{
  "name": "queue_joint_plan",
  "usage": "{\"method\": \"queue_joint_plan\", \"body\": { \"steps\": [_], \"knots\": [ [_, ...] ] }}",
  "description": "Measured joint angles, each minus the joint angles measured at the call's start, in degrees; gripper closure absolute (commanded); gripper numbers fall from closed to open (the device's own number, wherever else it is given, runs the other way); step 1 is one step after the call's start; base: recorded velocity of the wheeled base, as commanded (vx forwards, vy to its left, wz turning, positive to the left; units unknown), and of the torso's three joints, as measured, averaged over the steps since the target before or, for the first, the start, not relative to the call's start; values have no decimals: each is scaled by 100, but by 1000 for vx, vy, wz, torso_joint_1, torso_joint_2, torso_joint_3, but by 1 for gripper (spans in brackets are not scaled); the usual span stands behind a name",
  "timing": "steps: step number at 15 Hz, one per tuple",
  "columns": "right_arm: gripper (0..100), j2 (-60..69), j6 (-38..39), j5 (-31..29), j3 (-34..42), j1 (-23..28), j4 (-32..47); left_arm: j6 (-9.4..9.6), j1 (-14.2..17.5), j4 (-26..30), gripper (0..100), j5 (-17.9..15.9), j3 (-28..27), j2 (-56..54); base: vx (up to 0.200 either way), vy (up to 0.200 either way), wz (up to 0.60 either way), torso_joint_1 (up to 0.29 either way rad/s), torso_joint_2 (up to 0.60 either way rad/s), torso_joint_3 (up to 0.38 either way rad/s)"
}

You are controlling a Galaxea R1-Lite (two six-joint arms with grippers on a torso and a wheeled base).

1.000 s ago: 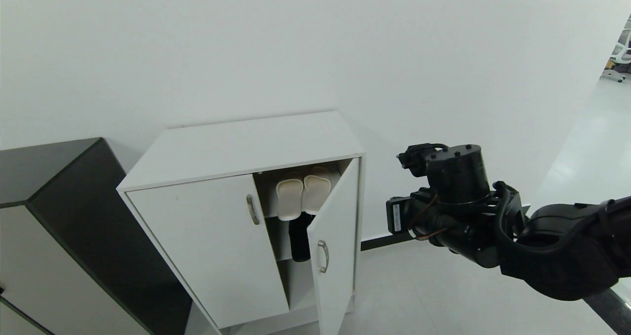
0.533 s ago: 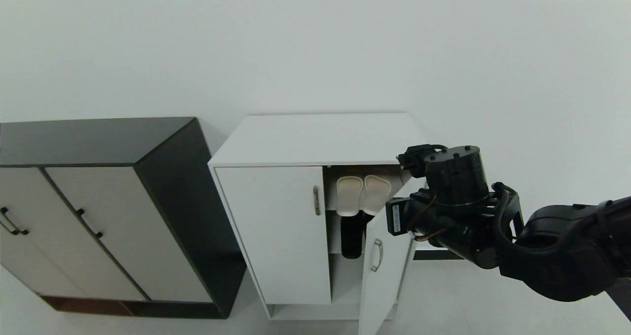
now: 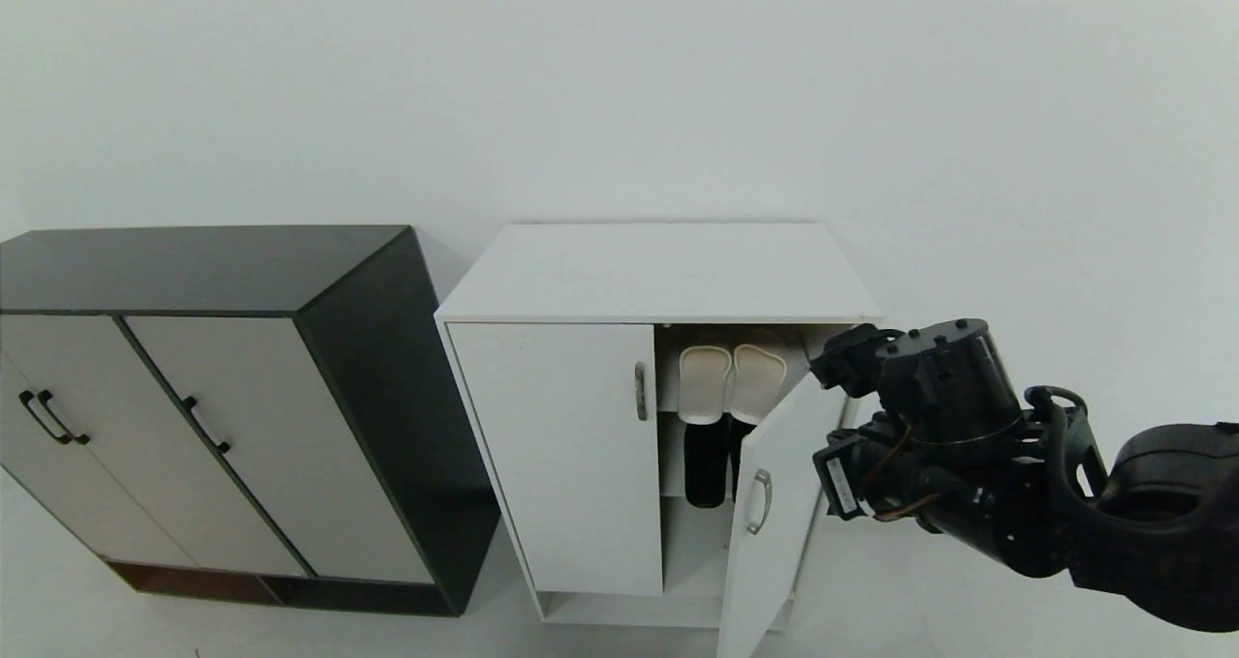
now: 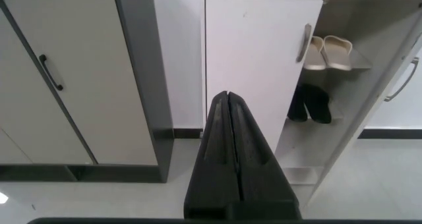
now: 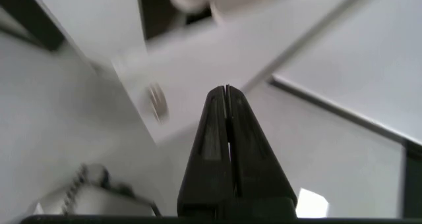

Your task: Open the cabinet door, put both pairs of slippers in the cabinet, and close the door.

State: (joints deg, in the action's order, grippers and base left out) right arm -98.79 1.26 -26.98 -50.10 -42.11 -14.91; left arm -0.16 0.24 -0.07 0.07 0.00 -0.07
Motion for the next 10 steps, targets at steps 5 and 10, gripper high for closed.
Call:
{"method": "queue_joint_plan", "body": {
  "steps": [5, 10],
  "knots": [
    [100, 98, -11, 210, 182, -12, 205, 6, 0, 2, 100, 0, 0, 0, 120, 0, 0, 0, 0, 0],
    [100, 128, -2, 191, 311, -194, 229, 9, 0, 2, 100, 0, 0, 0, 0, 0, 0, 0, 0, 0]
  ]
}}
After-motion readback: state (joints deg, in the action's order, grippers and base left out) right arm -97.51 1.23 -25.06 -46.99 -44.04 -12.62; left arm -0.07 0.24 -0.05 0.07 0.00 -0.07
